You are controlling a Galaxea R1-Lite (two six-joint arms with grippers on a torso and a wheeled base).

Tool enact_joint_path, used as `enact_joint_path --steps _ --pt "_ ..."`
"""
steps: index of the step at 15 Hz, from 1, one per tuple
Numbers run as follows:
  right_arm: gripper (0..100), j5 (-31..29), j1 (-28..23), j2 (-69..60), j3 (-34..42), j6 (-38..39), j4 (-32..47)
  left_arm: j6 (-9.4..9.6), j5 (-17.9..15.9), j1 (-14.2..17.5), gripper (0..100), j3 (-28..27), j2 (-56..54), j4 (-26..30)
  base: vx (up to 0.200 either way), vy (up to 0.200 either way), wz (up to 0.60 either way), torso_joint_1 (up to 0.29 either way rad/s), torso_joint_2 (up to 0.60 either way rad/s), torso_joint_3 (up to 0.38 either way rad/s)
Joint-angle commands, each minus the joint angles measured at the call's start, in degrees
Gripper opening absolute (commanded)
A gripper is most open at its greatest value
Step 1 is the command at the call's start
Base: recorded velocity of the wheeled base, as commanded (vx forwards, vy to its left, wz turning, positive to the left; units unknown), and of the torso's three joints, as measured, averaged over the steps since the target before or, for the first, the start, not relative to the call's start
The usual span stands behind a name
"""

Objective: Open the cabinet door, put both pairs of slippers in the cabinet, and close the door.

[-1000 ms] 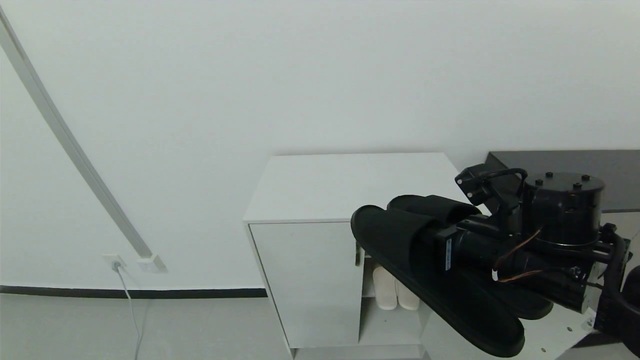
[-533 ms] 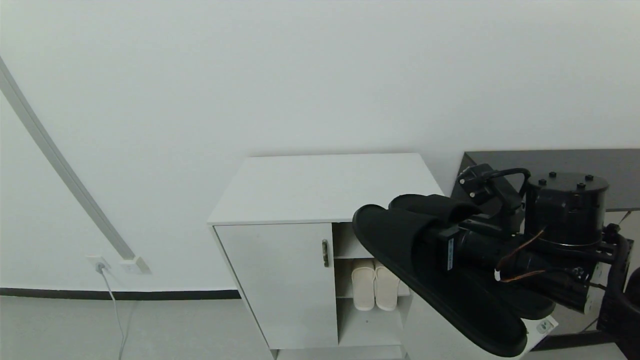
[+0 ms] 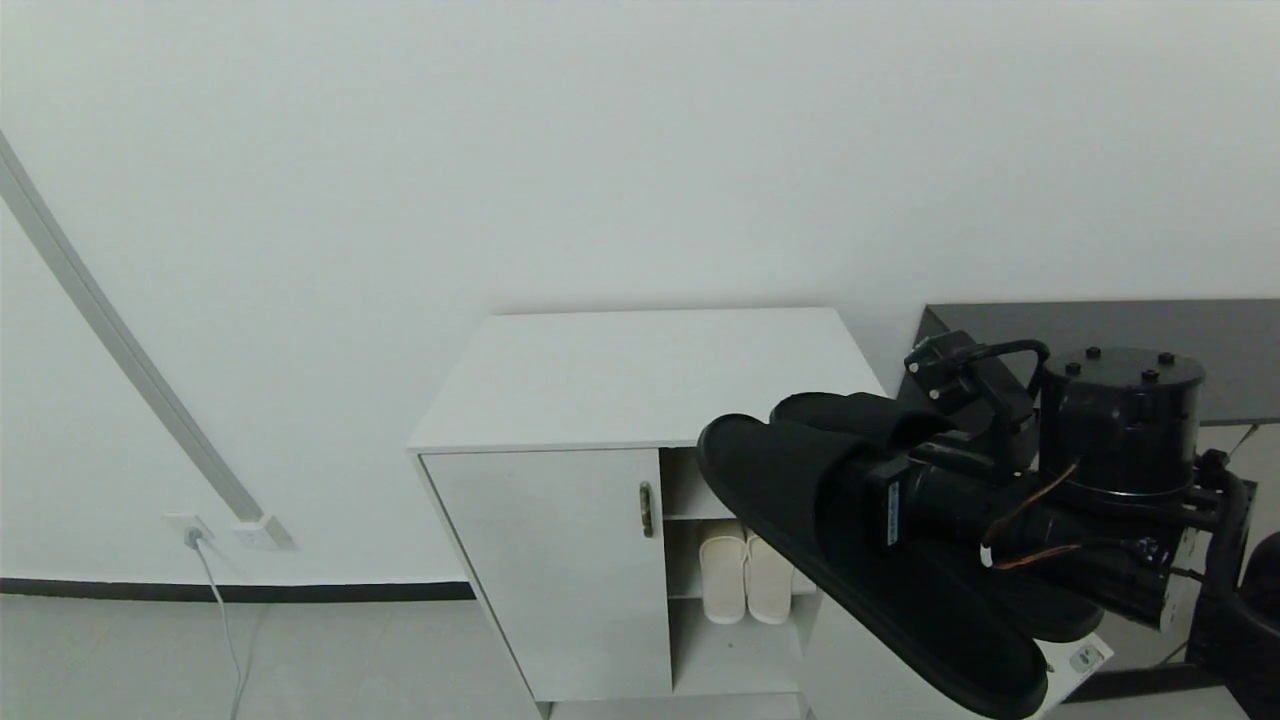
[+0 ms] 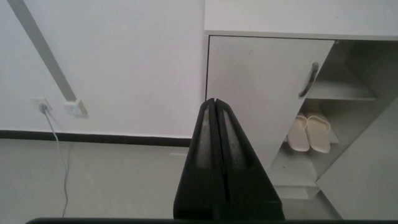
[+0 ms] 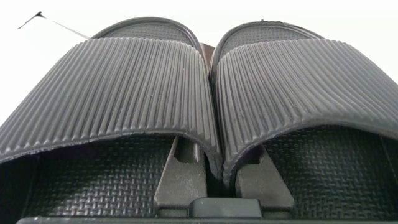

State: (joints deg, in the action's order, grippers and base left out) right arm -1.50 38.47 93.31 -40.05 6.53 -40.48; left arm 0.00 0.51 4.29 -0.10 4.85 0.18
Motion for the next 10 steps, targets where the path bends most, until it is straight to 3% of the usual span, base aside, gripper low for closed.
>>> enact_joint_path --steps 1,10 --pt "0 -0.2 0.1 0.5 0.1 0.0 0.0 0.00 0.0 0.0 0 0.0 0.0 0.0 0.000 0.000 0.00 0.000 0.00 0.000" --pt "0 -0.1 1.0 0.8 1.0 0.0 -0.1 0.18 -0.2 0.0 0 0.0 0.0 0.0 0.000 0.000 0.00 0.000 0.00 0.000"
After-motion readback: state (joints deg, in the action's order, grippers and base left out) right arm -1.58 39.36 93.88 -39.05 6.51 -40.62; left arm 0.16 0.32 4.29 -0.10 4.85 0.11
